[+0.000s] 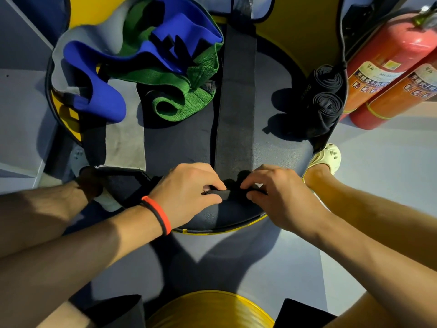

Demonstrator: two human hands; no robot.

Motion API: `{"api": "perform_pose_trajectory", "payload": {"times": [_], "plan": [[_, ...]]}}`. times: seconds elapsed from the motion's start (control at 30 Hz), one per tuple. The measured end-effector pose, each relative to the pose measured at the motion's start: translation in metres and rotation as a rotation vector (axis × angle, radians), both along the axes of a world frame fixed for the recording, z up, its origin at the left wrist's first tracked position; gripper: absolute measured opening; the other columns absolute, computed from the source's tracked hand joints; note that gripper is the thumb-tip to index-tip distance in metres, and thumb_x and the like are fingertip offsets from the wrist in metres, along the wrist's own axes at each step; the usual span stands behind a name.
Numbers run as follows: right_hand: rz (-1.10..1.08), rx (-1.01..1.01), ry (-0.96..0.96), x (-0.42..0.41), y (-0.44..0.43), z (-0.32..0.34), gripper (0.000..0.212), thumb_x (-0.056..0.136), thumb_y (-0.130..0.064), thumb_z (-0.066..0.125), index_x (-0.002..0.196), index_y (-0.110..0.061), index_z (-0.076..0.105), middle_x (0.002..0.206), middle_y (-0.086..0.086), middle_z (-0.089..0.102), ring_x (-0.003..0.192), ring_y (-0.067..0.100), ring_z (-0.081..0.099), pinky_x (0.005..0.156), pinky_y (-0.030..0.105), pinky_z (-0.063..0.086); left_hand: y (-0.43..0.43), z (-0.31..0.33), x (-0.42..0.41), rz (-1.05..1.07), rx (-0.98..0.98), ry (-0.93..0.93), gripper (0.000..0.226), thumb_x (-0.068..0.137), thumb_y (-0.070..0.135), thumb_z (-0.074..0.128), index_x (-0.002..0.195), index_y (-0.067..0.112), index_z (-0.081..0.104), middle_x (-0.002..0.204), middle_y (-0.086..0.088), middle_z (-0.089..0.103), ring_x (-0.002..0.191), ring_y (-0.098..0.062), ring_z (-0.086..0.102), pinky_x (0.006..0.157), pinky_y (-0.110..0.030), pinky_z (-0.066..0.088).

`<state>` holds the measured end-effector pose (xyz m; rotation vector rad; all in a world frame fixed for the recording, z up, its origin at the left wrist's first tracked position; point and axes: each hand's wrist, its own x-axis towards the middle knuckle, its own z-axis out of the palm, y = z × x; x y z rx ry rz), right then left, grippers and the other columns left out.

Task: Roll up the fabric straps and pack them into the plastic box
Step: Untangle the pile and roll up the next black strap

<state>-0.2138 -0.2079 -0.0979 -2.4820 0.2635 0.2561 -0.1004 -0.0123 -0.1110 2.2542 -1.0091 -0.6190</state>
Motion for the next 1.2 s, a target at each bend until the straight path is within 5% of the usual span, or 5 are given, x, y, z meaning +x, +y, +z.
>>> {"api": "perform_pose_trajectory", "payload": {"times": [0.4, 0.63, 0.87, 1.0, 1.2], "plan": [[0.050, -0.265, -0.046, -0.002, 0.009, 0.001, 0.014, 0.092, -0.026, 0.059, 0.099, -0.030, 0.070, 0.100, -0.004, 0.061, 0.084, 0.025, 0.063, 0.067, 0.039, 0.054, -0.012, 0.006, 0.017, 0.213, 0.119, 0.383, 0.008, 0.078, 0.025, 0.084, 0.073, 0.022, 0.079, 0.063, 0.003, 0.073, 0.060, -0.005, 0.065, 0.064, -0.016, 0.051], [0.224, -0.586, -0.140, -0.004, 0.011, -0.009, 0.025, 0.075, -0.028, 0.077, 0.096, -0.024, 0.062, 0.093, 0.000, 0.055, 0.088, 0.027, 0.057, 0.112, 0.046, 0.032, -0.018, 0.010, 0.029, 0.187, 0.183, 0.533, 0.007, 0.083, 0.016, 0.080, 0.078, 0.012, 0.078, 0.064, -0.011, 0.073, 0.050, -0.011, 0.056, 0.054, -0.019, 0.048], [0.185, -0.470, -0.059, -0.003, 0.010, -0.008, 0.016, 0.084, -0.032, 0.072, 0.097, -0.027, 0.064, 0.090, -0.005, 0.057, 0.074, 0.024, 0.062, 0.053, 0.032, 0.043, -0.015, 0.009, 0.038, 0.230, 0.188, 0.649, 0.002, 0.086, 0.006, 0.075, 0.087, 0.007, 0.076, 0.071, -0.017, 0.074, 0.063, -0.022, 0.058, 0.063, -0.027, 0.053], [0.170, -0.482, -0.075, -0.002, 0.008, -0.010, 0.015, 0.092, -0.036, 0.058, 0.099, -0.030, 0.069, 0.093, -0.007, 0.061, 0.080, 0.023, 0.063, 0.057, 0.033, 0.049, -0.012, 0.008, 0.030, 0.212, 0.160, 0.269, 0.010, 0.079, 0.023, 0.083, 0.078, 0.026, 0.073, 0.072, 0.008, 0.073, 0.067, -0.003, 0.067, 0.067, -0.019, 0.049], [0.107, -0.412, -0.054, 0.002, 0.009, -0.006, 0.019, 0.101, -0.038, 0.048, 0.109, -0.033, 0.065, 0.103, -0.007, 0.054, 0.084, 0.023, 0.063, 0.058, 0.034, 0.042, -0.006, 0.010, 0.012, -0.038, 0.087, -0.162, 0.008, 0.088, 0.037, 0.069, 0.097, 0.036, 0.071, 0.101, 0.020, 0.059, 0.087, -0.007, 0.060, 0.077, -0.031, 0.050]]}}
